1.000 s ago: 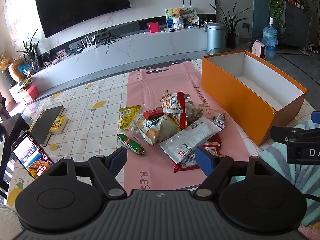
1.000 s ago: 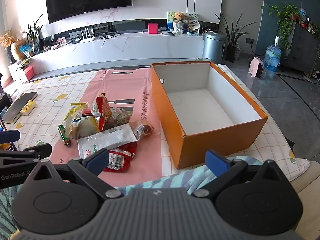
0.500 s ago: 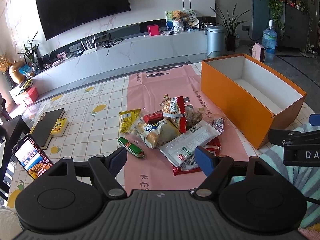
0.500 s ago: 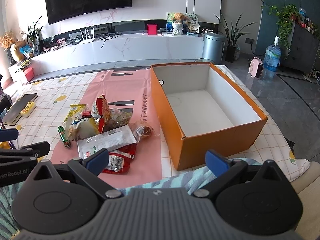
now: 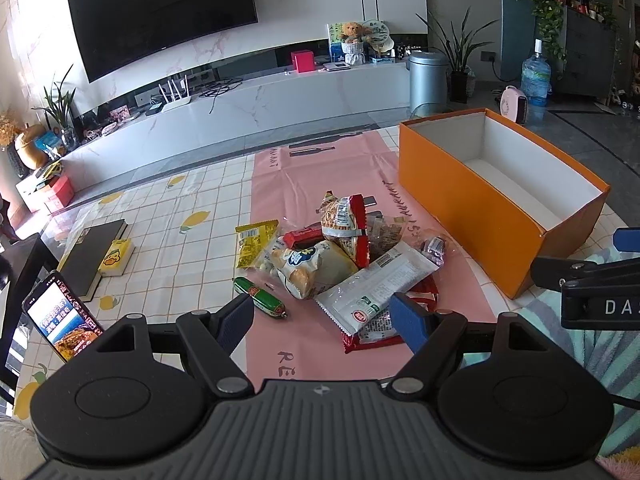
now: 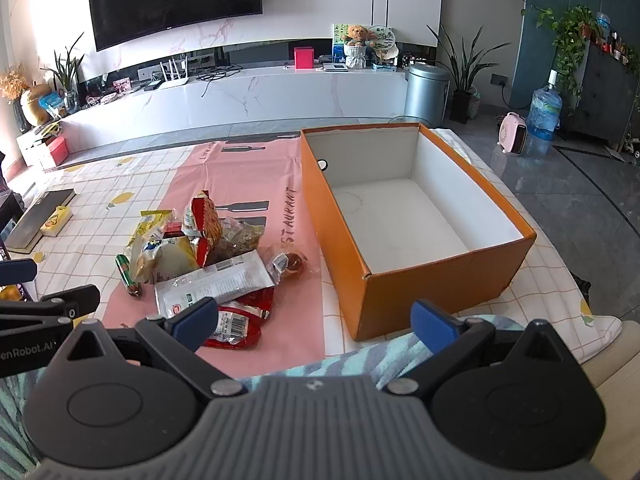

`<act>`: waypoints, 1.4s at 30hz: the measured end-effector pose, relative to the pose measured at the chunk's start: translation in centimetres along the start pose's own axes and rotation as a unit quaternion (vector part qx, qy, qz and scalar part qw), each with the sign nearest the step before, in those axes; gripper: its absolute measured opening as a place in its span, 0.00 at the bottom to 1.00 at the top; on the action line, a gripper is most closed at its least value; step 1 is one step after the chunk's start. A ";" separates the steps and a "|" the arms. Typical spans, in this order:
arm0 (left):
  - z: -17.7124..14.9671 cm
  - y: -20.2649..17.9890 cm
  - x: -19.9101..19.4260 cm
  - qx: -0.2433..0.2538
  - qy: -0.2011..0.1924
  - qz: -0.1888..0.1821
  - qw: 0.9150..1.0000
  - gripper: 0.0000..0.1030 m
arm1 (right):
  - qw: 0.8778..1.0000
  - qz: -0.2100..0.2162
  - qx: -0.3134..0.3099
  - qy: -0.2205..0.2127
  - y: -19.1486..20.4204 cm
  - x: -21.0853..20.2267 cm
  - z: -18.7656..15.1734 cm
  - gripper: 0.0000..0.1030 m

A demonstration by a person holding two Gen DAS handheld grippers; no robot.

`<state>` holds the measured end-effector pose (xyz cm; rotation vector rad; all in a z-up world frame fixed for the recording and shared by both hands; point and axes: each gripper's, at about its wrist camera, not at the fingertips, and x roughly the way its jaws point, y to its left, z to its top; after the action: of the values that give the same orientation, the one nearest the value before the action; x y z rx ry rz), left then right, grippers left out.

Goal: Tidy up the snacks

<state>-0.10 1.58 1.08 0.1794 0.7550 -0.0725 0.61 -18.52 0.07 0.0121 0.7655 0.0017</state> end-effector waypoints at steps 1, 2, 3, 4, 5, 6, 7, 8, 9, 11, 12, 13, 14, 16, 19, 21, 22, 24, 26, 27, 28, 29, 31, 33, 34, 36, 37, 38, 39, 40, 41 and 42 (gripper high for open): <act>0.1 0.0 0.0 0.001 0.000 0.000 1.000 0.88 | 1.000 0.000 0.000 0.000 0.0 0.0 0.0 0.96; 0.1 0.0 0.0 0.002 -0.001 0.000 1.000 0.88 | 1.000 0.001 0.000 0.001 0.0 0.1 0.0 0.96; 0.1 0.0 0.1 0.003 -0.001 -0.001 1.000 0.88 | 1.000 0.002 0.000 0.001 0.1 0.2 0.1 0.96; 0.2 0.1 0.1 0.003 -0.001 -0.001 1.000 0.88 | 1.000 0.002 0.000 0.002 0.1 0.3 0.1 0.96; 0.2 0.2 0.2 0.004 -0.001 -0.002 1.000 0.88 | 1.000 0.003 0.001 0.002 0.1 0.4 0.1 0.96; 0.2 0.2 0.3 0.004 0.000 -0.002 1.000 0.88 | 1.000 0.004 0.001 0.003 0.1 0.5 0.1 0.96; 0.3 0.3 0.4 0.004 0.000 -0.003 1.000 0.88 | 1.000 0.006 0.002 0.004 0.2 0.7 0.1 0.96; 0.3 0.4 0.5 0.005 0.000 -0.005 1.000 0.88 | 1.000 0.010 0.004 0.004 0.1 0.9 0.2 0.96; 0.3 0.6 0.6 0.006 0.000 -0.009 1.000 0.88 | 1.000 0.015 0.006 0.004 0.1 1.1 0.1 0.96; 0.3 0.8 0.8 0.008 -0.005 -0.024 1.000 0.88 | 1.000 0.028 0.009 0.003 0.2 1.5 0.0 0.96; 0.4 1.0 1.0 0.008 -0.006 -0.031 0.999 0.88 | 0.999 0.035 0.010 0.001 0.2 1.7 0.0 0.96; 0.4 1.2 1.1 0.007 -0.007 -0.038 0.999 0.88 | 0.999 0.045 0.009 -0.003 0.3 1.9 -0.1 0.96; 0.5 1.4 1.2 0.005 -0.009 -0.043 0.999 0.88 | 0.999 0.052 0.007 -0.006 0.4 2.1 -0.2 0.96; 0.5 1.8 1.7 0.001 -0.010 -0.051 0.999 0.88 | 0.998 0.067 0.003 -0.006 0.7 2.7 -0.3 0.91; 0.6 2.4 2.6 -0.003 -0.008 -0.069 0.998 0.87 | 0.996 0.091 0.004 0.011 1.3 4.3 -0.3 0.77; 0.8 2.7 3.3 -0.003 -0.008 -0.076 0.997 0.84 | 0.994 0.105 0.006 0.023 1.7 5.4 -0.1 0.72; 0.9 2.8 3.6 -0.003 -0.009 -0.076 0.997 0.82 | 0.993 0.112 0.006 0.025 1.9 5.9 0.0 0.68; 1.4 3.2 4.5 -0.006 -0.006 -0.074 0.997 0.82 | 0.992 0.120 -0.001 0.030 2.5 6.9 0.5 0.65; 1.8 3.9 5.5 -0.019 0.001 -0.070 0.997 0.82 | 0.991 0.127 -0.010 0.027 3.1 7.9 1.1 0.63; 2.0 4.3 6.1 -0.032 0.004 -0.069 0.997 0.82 | 0.991 0.131 -0.015 0.026 3.5 8.4 1.5 0.63; 2.2 4.7 6.6 -0.045 0.008 -0.070 0.996 0.82 | 0.990 0.135 -0.021 0.025 3.9 9.0 1.8 0.63; 2.4 5.2 7.2 -0.062 0.014 -0.072 0.995 0.82 | 0.990 0.139 -0.027 0.024 4.2 9.5 2.2 0.63; 2.7 6.2 8.6 -0.095 0.030 -0.077 0.992 0.82 | 0.988 0.145 -0.041 0.022 5.0 10.5 3.0 0.63; 2.9 7.0 10.0 -0.127 0.045 -0.077 0.988 0.82 | 0.987 0.148 -0.055 0.021 5.8 11.7 3.6 0.61; 2.9 7.3 10.6 -0.137 0.049 -0.080 0.986 0.82 | 0.987 0.150 -0.061 0.023 6.1 12.4 3.9 0.60; 3.1 7.7 11.9 -0.153 0.058 -0.084 0.983 0.82 | 0.985 0.154 -0.069 0.025 6.8 13.7 4.5 0.58; 3.1 7.9 12.5 -0.160 0.062 -0.083 0.982 0.82 | 0.985 0.156 -0.073 0.026 7.1 14.4 4.8 0.56; 3.2 8.1 13.2 -0.169 0.068 -0.083 0.980 0.82 | 0.984 0.158 -0.076 0.027 7.4 15.1 5.0 0.56; 3.2 8.3 14.0 -0.177 0.075 -0.084 0.978 0.82 | 0.984 0.159 -0.079 0.026 7.7 15.7 5.2 0.56; 3.1 8.6 14.7 -0.187 0.083 -0.088 0.975 0.82 | 0.983 0.160 -0.083 0.025 8.0 16.3 5.4 0.56; 3.0 8.9 15.3 -0.200 0.089 -0.093 0.971 0.82 | 0.983 0.161 -0.089 0.022 8.4 16.9 5.6 0.56; 2.9 9.3 16.1 -0.214 0.098 -0.101 0.967 0.82 | 0.982 0.162 -0.095 0.021 8.7 17.4 5.7 0.56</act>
<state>14.76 10.17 -6.63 -0.3080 0.9666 -0.0834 17.12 -9.79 -7.79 -0.0454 0.7963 0.3853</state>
